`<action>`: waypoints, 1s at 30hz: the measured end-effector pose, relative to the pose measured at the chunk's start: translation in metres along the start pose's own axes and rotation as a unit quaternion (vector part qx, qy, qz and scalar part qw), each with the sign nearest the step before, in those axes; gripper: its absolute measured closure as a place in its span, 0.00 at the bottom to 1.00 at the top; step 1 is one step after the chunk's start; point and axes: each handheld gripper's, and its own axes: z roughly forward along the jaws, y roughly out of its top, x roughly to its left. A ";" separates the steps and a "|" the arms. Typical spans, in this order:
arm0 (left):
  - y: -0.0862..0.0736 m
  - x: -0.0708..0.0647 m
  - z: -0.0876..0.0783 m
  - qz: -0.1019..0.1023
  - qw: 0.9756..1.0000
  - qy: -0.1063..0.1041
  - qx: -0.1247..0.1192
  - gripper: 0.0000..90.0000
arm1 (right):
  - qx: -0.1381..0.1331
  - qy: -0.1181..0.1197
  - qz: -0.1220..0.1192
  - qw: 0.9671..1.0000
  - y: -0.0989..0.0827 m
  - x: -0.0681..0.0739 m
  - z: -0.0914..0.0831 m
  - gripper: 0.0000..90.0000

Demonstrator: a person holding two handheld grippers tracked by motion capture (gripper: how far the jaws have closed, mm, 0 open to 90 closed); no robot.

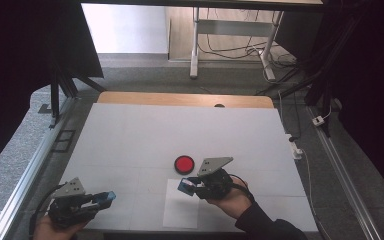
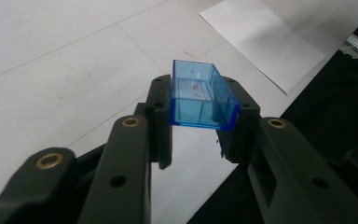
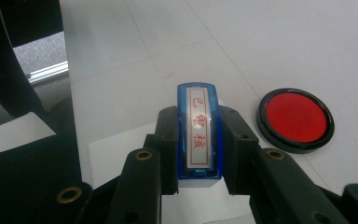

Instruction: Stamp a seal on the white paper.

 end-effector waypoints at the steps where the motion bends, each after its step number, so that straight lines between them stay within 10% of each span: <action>1: 0.000 0.000 0.000 0.000 1.000 -0.002 0.001 0.75 | 0.004 0.000 -0.004 1.000 0.000 0.000 0.002 0.79; 30: 0.000 0.000 0.000 -0.001 1.000 -0.002 0.003 0.75 | 0.071 -0.006 -0.047 0.996 -0.009 0.001 0.040 0.79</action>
